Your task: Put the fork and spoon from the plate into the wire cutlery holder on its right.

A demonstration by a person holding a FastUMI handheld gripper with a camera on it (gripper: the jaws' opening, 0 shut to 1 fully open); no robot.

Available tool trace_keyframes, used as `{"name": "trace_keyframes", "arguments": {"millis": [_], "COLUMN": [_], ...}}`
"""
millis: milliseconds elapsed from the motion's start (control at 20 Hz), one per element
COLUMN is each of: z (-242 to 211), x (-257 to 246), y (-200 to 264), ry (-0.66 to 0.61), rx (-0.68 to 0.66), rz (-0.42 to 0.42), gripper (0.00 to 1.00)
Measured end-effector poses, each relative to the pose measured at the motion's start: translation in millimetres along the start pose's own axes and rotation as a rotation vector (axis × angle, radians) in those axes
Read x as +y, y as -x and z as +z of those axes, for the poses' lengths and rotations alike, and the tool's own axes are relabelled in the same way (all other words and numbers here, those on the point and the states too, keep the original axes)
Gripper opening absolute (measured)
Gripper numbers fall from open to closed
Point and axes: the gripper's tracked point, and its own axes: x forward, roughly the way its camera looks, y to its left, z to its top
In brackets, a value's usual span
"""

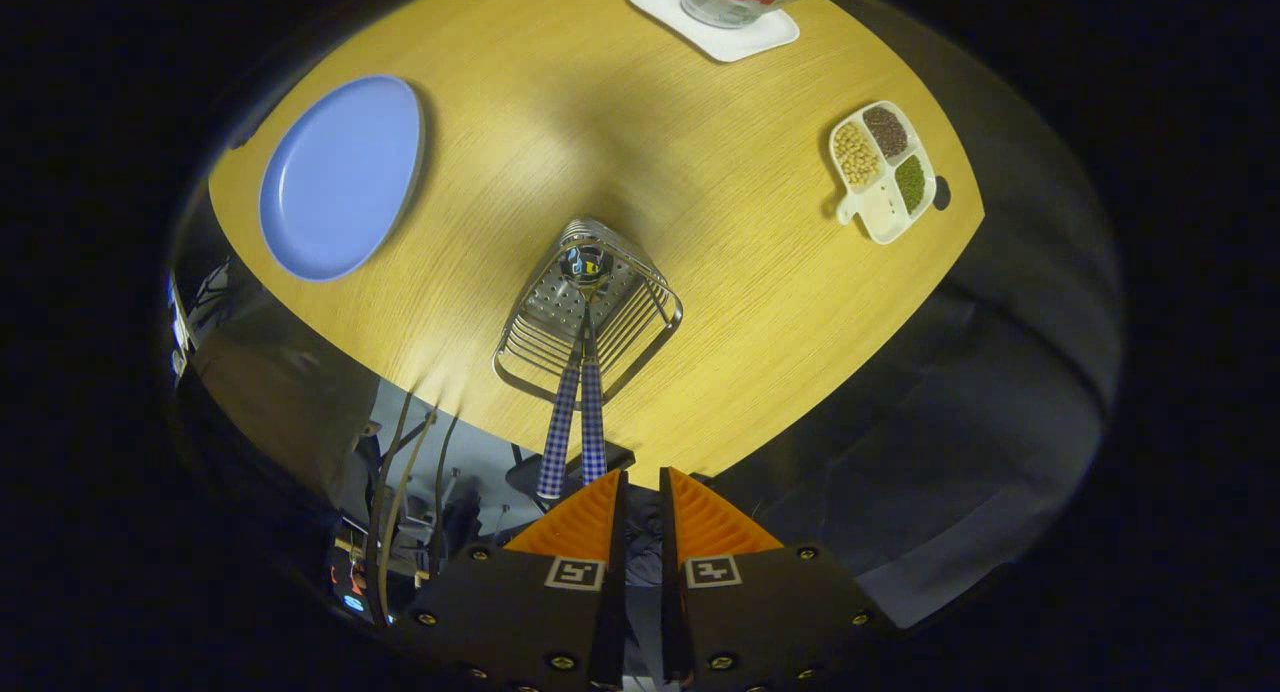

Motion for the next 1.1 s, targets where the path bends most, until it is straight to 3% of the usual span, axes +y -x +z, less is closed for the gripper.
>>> {"name": "trace_keyframes", "arguments": {"millis": [200,500,700,900,1100], "z": [7,56,52,63,48], "x": [27,93,149,165,188], "y": [29,102,134,200,267], "ry": [-0.064,-0.352,-0.455,-0.578,-0.600], "rx": [-0.228,-0.851,-1.029,-1.382,-1.697], "rz": [0.013,0.074,0.108,0.016,-0.017], "gripper": [0.15,0.15,0.15,0.15,0.15]}}
